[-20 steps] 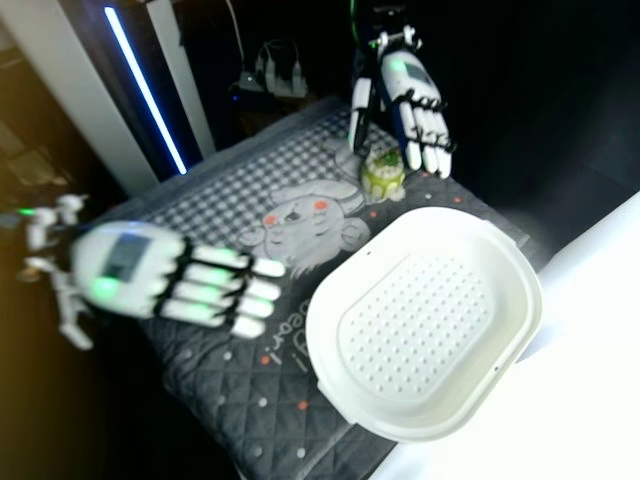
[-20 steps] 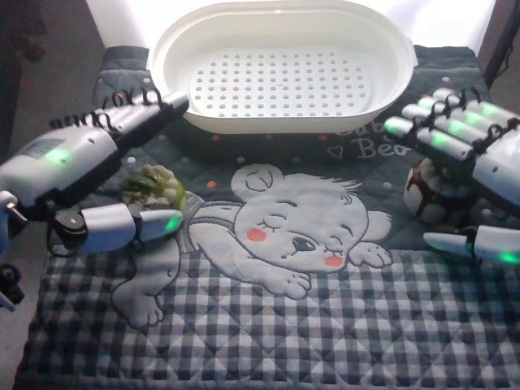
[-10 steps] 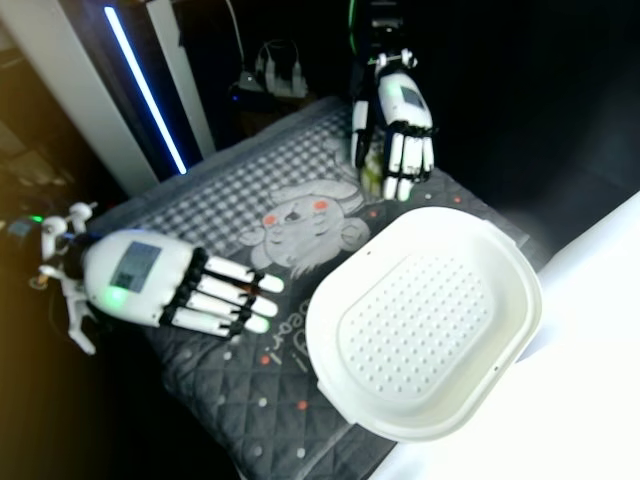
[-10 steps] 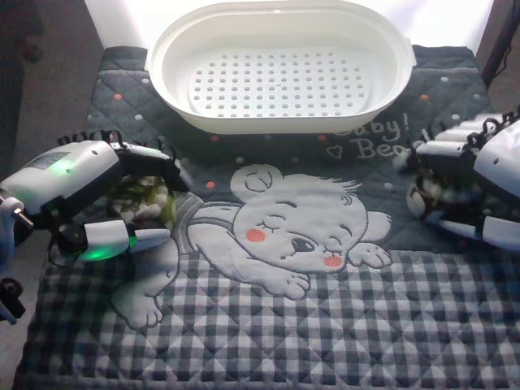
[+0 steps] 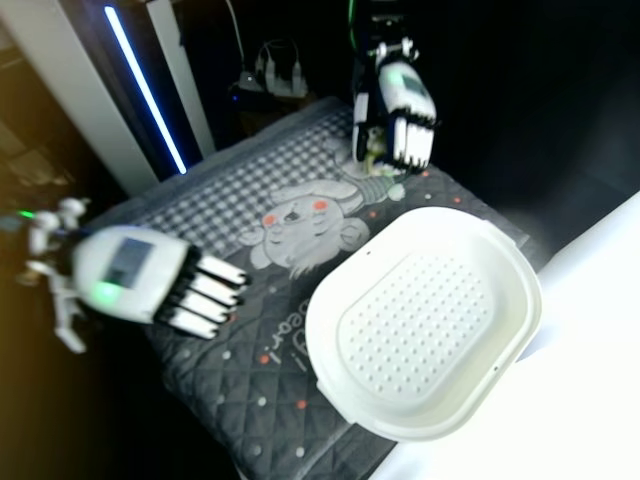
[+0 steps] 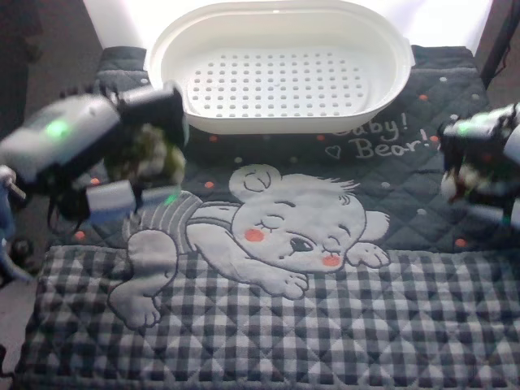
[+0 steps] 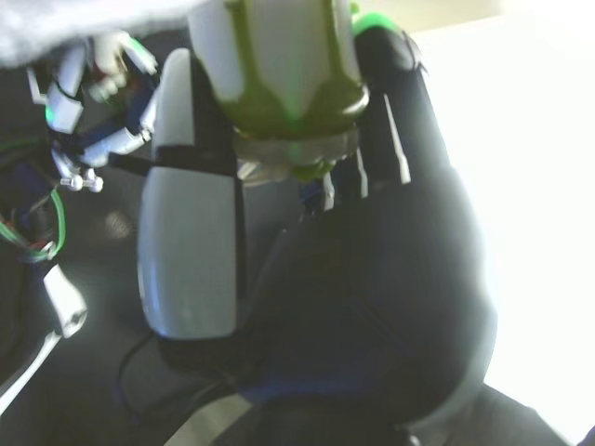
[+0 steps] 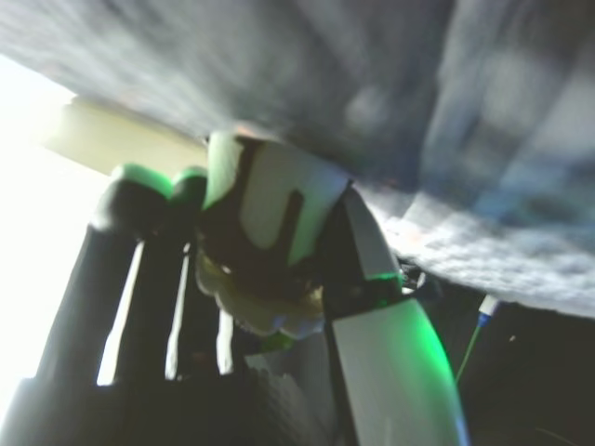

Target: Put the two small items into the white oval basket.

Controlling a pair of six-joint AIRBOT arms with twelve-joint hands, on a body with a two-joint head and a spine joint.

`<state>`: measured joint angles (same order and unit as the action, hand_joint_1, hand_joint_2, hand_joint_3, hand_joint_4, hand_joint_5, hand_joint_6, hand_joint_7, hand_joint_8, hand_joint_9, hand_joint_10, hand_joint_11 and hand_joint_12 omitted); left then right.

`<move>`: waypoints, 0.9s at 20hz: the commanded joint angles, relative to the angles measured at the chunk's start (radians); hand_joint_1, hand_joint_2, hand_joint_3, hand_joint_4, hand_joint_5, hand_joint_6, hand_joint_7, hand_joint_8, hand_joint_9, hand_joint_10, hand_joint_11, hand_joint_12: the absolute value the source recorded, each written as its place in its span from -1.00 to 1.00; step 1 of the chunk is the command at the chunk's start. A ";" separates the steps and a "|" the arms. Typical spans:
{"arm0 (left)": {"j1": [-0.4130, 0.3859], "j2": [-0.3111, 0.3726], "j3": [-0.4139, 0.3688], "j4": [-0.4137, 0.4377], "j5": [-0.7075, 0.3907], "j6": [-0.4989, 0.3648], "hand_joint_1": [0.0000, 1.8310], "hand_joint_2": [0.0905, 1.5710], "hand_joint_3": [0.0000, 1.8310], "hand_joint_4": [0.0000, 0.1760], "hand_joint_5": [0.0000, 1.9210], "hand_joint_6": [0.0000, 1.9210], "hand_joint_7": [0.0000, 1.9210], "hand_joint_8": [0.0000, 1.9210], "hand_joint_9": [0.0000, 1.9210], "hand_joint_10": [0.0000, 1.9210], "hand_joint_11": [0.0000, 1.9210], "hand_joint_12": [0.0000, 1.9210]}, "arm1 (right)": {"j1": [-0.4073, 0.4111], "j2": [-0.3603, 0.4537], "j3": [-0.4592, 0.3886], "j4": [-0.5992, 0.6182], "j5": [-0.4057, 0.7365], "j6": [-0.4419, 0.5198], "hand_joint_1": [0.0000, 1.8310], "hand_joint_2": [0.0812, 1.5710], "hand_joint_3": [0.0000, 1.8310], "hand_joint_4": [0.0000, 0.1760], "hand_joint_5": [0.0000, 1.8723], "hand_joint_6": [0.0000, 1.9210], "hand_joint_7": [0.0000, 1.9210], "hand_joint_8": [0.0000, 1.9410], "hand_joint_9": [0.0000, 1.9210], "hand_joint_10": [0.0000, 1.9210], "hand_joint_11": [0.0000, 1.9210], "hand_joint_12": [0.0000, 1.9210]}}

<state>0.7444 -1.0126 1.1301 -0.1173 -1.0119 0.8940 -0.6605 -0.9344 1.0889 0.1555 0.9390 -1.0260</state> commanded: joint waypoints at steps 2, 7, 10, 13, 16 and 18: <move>-0.063 0.009 0.019 0.027 -0.124 -0.002 0.29 0.66 -1.00 -1.00 -0.51 0.71 -0.31 0.68 -0.27 0.97 -0.15 1.00 | 0.066 0.001 0.009 -0.022 0.149 -0.012 0.34 0.58 -1.00 -1.00 -0.29 0.37 -0.16 0.56 -0.02 0.88 0.05 1.00; -0.297 -0.116 0.193 0.042 0.111 -0.003 0.20 0.73 -0.96 -1.00 -0.52 0.76 -0.42 0.92 -0.21 1.00 0.04 1.00 | 0.253 -0.095 0.112 -0.020 0.013 -0.108 0.41 0.57 -1.00 -1.00 -0.34 0.62 -0.26 0.35 -0.12 0.57 -0.09 0.83; -0.392 -0.190 0.295 0.044 0.222 -0.004 0.31 0.70 -0.89 -1.00 -0.50 0.81 -0.51 0.85 -0.47 0.99 -0.31 1.00 | 0.353 -0.177 0.209 -0.020 -0.097 -0.117 0.45 0.55 -1.00 -1.00 -0.32 0.62 -0.26 0.30 -0.14 0.49 -0.19 0.73; -0.441 -0.272 0.406 0.018 0.333 -0.005 0.36 0.65 -0.84 -1.00 -0.46 0.84 -0.49 0.78 -0.50 0.93 -0.56 1.00 | 0.429 -0.285 0.326 -0.017 -0.218 -0.118 0.44 0.57 -0.99 -1.00 -0.32 0.53 -0.31 0.47 -0.20 0.59 -0.23 0.87; -0.460 -0.381 0.540 0.002 0.460 -0.017 0.17 0.71 -0.99 -0.85 -0.45 0.71 -0.39 0.75 -0.55 0.96 -0.45 1.00 | 0.452 -0.369 0.420 0.008 -0.303 -0.119 0.26 0.63 -0.99 -1.00 -0.35 0.55 -0.30 0.61 -0.23 0.73 -0.15 0.92; -0.452 -0.403 0.574 -0.018 0.496 -0.017 0.20 0.56 -1.00 -1.00 -0.73 0.42 -0.64 0.41 -0.66 0.60 -0.71 0.97 | 0.453 -0.400 0.451 0.025 -0.329 -0.119 0.24 0.53 -1.00 -1.00 -0.72 0.23 -0.64 0.15 -0.49 0.61 -0.44 0.92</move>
<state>0.3012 -1.4250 1.7035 -0.1287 -0.4015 0.8829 -0.2214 -1.3537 1.5352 0.1795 0.4965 -1.1416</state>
